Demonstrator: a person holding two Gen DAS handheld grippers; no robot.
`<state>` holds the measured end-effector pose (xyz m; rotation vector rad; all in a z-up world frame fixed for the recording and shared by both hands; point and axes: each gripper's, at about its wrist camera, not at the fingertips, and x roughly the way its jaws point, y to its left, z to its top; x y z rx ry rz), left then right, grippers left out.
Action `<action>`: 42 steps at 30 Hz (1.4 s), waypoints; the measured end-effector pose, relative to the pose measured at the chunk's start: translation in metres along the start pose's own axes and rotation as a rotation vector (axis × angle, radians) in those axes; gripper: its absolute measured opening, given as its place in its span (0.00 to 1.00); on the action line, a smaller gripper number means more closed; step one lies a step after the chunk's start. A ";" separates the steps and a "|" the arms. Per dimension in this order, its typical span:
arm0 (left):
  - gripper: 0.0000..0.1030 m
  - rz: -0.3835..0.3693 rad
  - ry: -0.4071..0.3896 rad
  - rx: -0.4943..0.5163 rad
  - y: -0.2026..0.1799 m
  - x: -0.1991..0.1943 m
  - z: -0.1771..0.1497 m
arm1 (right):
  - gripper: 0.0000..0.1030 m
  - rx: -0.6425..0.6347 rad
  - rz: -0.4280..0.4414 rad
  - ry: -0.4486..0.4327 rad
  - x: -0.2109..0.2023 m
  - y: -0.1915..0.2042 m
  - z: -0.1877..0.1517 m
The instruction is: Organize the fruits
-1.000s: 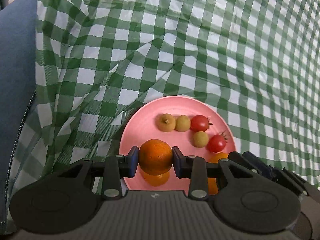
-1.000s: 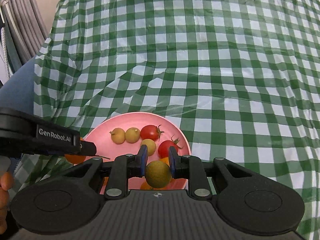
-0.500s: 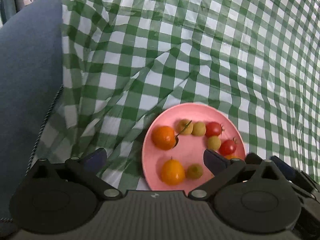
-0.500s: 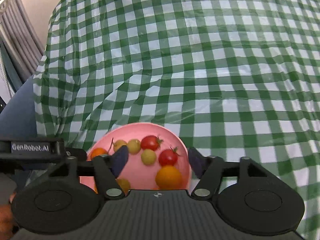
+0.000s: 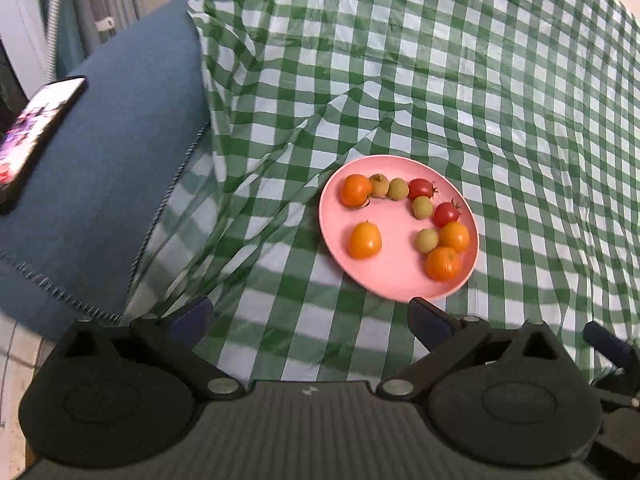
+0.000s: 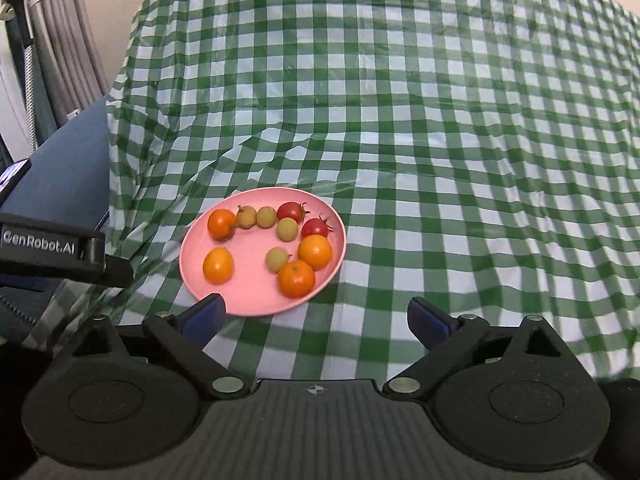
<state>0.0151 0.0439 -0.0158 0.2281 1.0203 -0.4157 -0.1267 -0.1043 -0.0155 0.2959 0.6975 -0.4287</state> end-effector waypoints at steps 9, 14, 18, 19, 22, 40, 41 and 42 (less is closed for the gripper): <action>1.00 -0.004 -0.062 0.016 -0.001 -0.042 -0.030 | 0.97 -0.065 -0.031 -0.085 -0.043 0.008 -0.012; 1.00 -0.002 -0.084 0.017 0.000 -0.055 -0.036 | 0.98 -0.079 -0.027 -0.122 -0.058 0.008 -0.014; 1.00 -0.004 -0.090 0.014 0.001 -0.059 -0.039 | 0.99 -0.101 -0.027 -0.147 -0.065 0.012 -0.015; 1.00 -0.002 -0.094 0.015 0.001 -0.061 -0.039 | 0.99 -0.104 -0.027 -0.151 -0.066 0.011 -0.015; 1.00 0.005 -0.103 0.031 -0.001 -0.061 -0.039 | 0.99 -0.107 -0.028 -0.155 -0.068 0.011 -0.015; 1.00 0.108 -0.169 0.007 0.004 -0.058 -0.035 | 0.99 -0.113 -0.022 -0.145 -0.065 0.007 -0.013; 1.00 0.097 -0.152 0.012 0.004 -0.057 -0.034 | 0.99 -0.112 -0.021 -0.145 -0.065 0.007 -0.013; 1.00 0.087 -0.137 0.023 0.004 -0.055 -0.033 | 0.99 -0.111 -0.021 -0.144 -0.064 0.007 -0.013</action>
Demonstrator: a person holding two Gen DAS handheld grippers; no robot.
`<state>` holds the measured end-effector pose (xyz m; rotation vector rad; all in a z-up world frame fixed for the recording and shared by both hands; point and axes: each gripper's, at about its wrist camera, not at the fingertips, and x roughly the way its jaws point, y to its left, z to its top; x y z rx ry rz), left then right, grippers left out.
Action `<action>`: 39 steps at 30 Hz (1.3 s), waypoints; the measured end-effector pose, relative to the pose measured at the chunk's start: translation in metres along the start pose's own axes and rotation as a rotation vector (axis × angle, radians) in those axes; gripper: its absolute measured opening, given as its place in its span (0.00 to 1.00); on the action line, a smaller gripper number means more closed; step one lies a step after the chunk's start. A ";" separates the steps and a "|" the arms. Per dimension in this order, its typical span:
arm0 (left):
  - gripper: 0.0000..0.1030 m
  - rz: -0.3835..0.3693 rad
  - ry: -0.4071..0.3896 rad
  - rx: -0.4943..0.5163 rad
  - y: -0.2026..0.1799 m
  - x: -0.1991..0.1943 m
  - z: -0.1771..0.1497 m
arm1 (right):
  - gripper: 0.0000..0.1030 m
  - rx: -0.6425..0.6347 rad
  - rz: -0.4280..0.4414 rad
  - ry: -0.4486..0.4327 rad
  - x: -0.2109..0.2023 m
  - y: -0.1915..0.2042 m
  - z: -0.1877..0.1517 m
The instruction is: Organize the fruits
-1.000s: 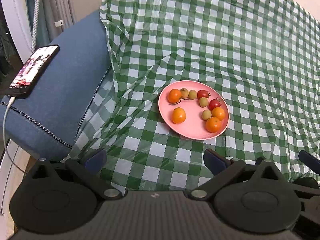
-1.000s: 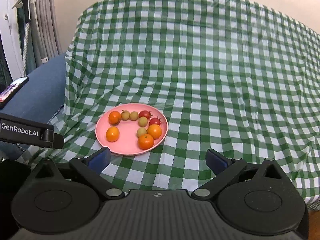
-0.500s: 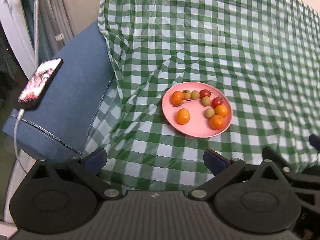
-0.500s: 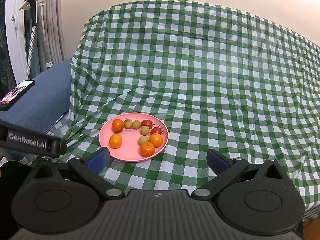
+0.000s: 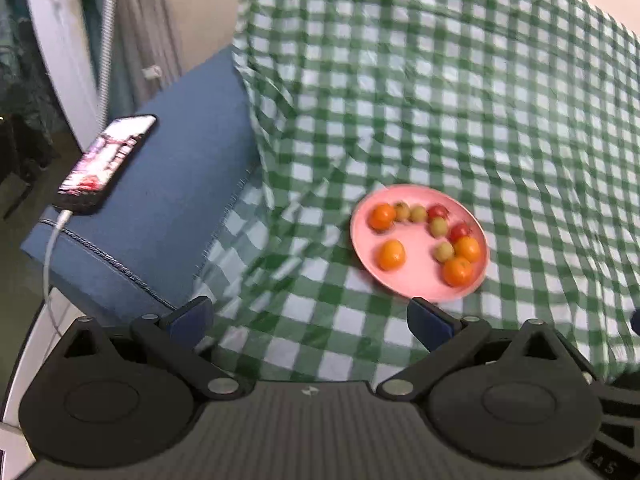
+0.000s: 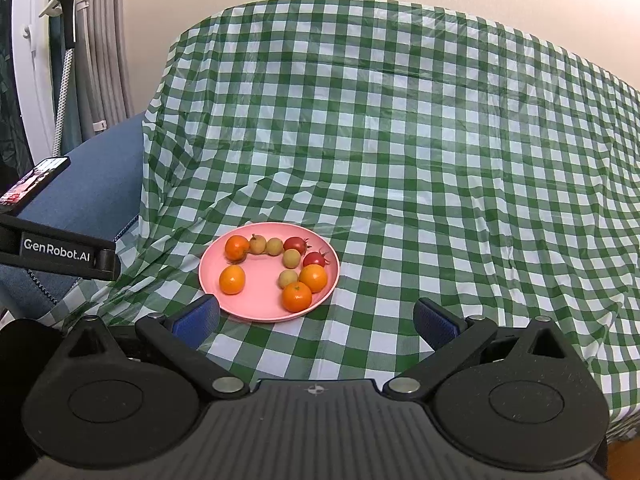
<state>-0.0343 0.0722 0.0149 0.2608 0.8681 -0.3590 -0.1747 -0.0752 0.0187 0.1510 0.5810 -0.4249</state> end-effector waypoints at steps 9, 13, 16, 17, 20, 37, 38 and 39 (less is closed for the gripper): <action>1.00 0.000 0.022 0.080 -0.010 0.003 -0.006 | 0.99 -0.002 -0.004 -0.004 0.000 0.001 0.000; 1.00 0.002 0.014 0.081 -0.010 0.003 -0.007 | 0.99 -0.001 -0.005 -0.004 0.000 0.002 0.000; 1.00 0.005 0.016 0.081 -0.009 0.003 -0.007 | 0.99 -0.003 -0.006 -0.007 0.000 0.001 0.000; 1.00 0.006 0.016 0.082 -0.009 0.002 -0.007 | 0.99 -0.003 -0.005 -0.006 0.000 0.001 0.000; 1.00 0.007 0.016 0.084 -0.010 0.001 -0.007 | 0.99 -0.001 -0.006 -0.006 0.000 0.002 0.000; 1.00 0.008 0.016 0.085 -0.007 0.001 -0.005 | 0.99 0.001 -0.008 -0.007 0.000 0.005 0.000; 1.00 0.009 0.016 0.085 -0.007 0.002 -0.005 | 0.99 0.001 -0.007 -0.007 0.000 0.005 0.000; 1.00 0.009 0.017 0.085 -0.007 0.002 -0.005 | 0.99 0.001 -0.007 -0.007 0.000 0.005 0.000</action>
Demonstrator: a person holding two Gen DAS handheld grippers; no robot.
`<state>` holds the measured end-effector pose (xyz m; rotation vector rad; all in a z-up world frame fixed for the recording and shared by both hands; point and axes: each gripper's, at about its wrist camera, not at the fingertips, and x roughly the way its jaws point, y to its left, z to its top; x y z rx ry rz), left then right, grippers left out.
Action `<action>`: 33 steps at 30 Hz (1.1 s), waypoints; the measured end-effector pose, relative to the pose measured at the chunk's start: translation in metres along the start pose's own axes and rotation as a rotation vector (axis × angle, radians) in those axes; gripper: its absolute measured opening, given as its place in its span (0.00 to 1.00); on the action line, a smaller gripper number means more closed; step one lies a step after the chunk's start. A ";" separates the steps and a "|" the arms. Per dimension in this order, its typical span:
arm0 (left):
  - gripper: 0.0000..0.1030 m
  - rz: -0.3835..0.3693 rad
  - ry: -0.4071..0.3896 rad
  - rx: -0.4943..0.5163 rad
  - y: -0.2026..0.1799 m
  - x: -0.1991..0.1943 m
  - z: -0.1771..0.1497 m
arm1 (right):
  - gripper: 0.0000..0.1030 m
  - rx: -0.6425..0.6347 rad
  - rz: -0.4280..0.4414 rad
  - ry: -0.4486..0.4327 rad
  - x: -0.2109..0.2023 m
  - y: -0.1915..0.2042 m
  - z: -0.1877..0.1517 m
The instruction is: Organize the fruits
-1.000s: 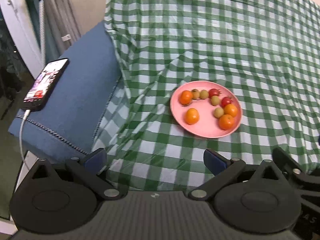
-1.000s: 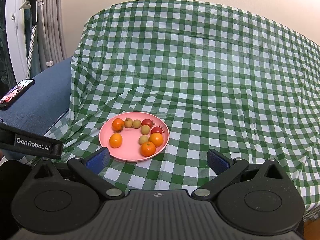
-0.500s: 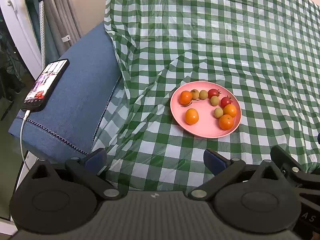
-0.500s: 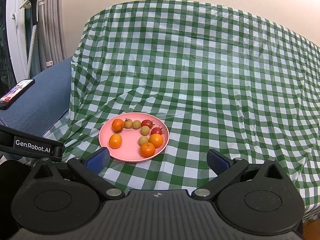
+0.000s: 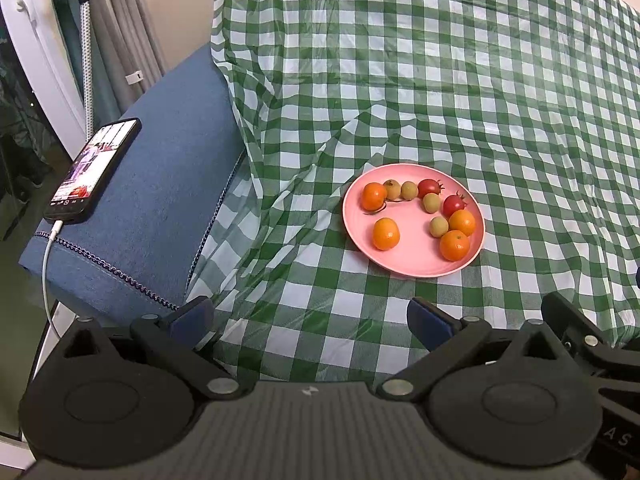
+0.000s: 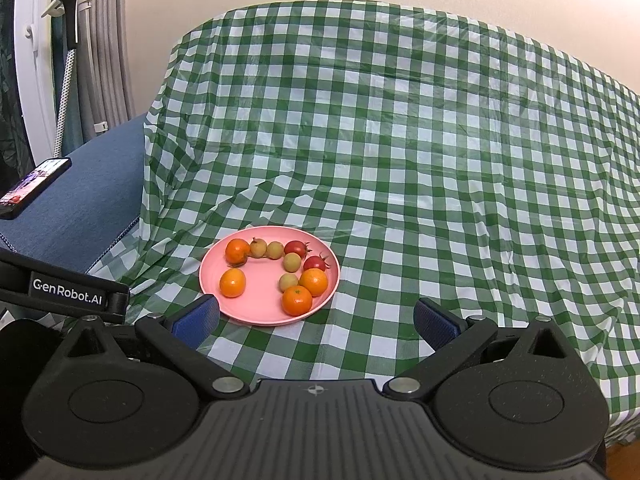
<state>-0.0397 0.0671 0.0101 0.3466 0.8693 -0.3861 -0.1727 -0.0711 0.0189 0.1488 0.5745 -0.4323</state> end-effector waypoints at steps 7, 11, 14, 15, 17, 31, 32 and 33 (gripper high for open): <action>1.00 0.000 -0.001 0.001 0.000 -0.001 0.000 | 0.99 -0.001 0.000 -0.001 0.000 0.000 0.000; 1.00 0.001 -0.003 0.004 0.000 0.000 0.000 | 0.99 0.000 0.000 0.000 0.000 0.000 0.000; 1.00 0.000 -0.003 0.003 -0.001 0.000 0.000 | 0.99 -0.001 0.000 -0.001 0.000 0.000 0.000; 1.00 0.000 -0.003 0.004 -0.001 0.000 0.000 | 0.99 -0.001 0.001 -0.001 0.000 0.000 0.000; 1.00 0.000 -0.003 0.004 0.000 0.000 0.000 | 0.99 -0.001 0.001 0.000 0.000 0.000 0.000; 1.00 0.000 0.001 0.004 -0.001 0.000 -0.001 | 0.99 -0.003 0.004 -0.001 0.001 -0.002 -0.001; 1.00 -0.001 0.001 0.005 -0.001 0.001 -0.001 | 0.99 -0.004 0.003 -0.001 0.001 -0.002 -0.001; 1.00 -0.001 0.002 0.005 -0.001 0.002 -0.002 | 0.99 -0.004 0.003 -0.002 0.001 -0.002 -0.001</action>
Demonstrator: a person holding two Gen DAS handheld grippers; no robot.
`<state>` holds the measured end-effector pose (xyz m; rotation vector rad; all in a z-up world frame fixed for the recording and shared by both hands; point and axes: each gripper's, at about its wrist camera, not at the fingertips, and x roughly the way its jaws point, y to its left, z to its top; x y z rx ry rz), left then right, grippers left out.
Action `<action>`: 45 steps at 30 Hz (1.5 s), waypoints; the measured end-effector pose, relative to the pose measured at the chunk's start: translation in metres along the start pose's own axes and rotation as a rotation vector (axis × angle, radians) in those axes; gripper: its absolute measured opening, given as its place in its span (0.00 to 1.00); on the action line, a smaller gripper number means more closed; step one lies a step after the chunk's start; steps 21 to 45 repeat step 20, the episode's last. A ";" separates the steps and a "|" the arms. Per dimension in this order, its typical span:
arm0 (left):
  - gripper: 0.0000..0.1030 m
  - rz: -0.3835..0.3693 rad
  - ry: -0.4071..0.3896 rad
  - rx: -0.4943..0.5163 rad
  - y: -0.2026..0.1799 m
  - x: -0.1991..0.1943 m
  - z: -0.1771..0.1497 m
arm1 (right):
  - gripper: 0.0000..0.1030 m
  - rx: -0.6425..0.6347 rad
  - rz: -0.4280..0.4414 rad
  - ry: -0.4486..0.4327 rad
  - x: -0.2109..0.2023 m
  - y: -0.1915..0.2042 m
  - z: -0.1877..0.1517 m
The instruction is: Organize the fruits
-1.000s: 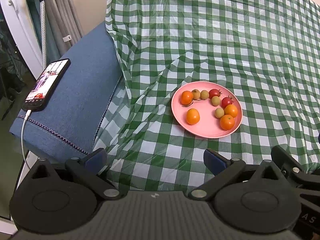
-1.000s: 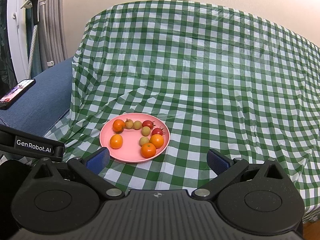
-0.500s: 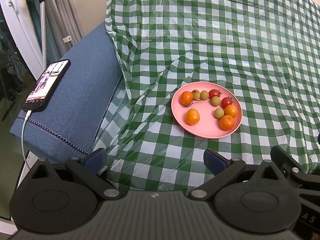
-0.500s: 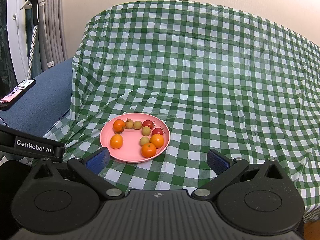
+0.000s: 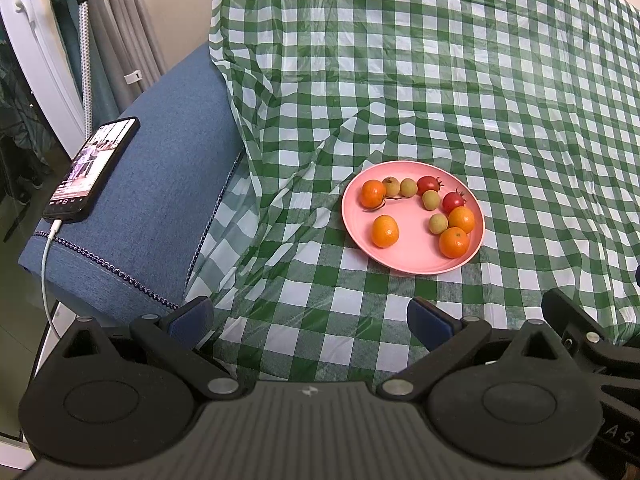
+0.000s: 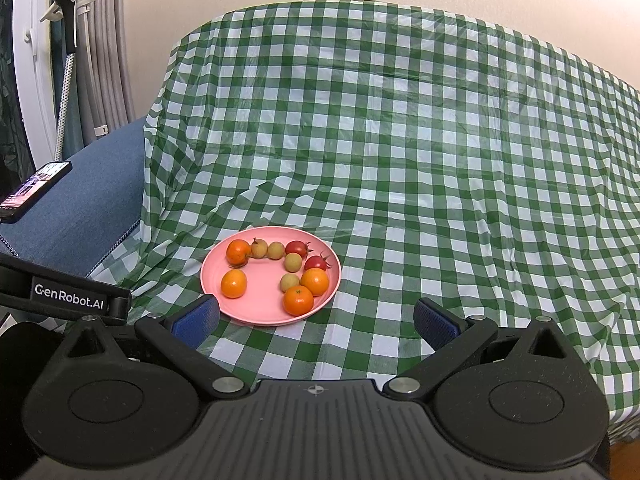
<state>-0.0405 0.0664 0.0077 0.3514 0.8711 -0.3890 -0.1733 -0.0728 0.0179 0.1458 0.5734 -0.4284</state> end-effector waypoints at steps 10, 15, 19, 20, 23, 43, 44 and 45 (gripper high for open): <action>1.00 -0.006 0.010 0.002 0.000 0.005 0.000 | 0.99 -0.001 0.001 -0.001 0.000 -0.001 0.000; 1.00 -0.010 0.017 0.002 0.000 0.007 0.000 | 0.99 0.000 0.002 -0.005 -0.001 0.000 0.002; 1.00 -0.012 0.021 -0.005 0.001 0.008 0.000 | 0.99 -0.002 0.005 -0.015 -0.003 0.000 0.005; 1.00 -0.010 0.021 -0.006 0.001 0.008 0.000 | 0.99 -0.001 0.008 -0.013 -0.003 0.000 0.005; 1.00 -0.010 0.021 -0.006 0.001 0.008 0.000 | 0.99 -0.001 0.008 -0.013 -0.003 0.000 0.005; 1.00 -0.010 0.021 -0.006 0.001 0.008 0.000 | 0.99 -0.001 0.008 -0.013 -0.003 0.000 0.005; 1.00 -0.010 0.021 -0.006 0.001 0.008 0.000 | 0.99 -0.001 0.008 -0.013 -0.003 0.000 0.005; 1.00 -0.010 0.021 -0.006 0.001 0.008 0.000 | 0.99 -0.001 0.008 -0.013 -0.003 0.000 0.005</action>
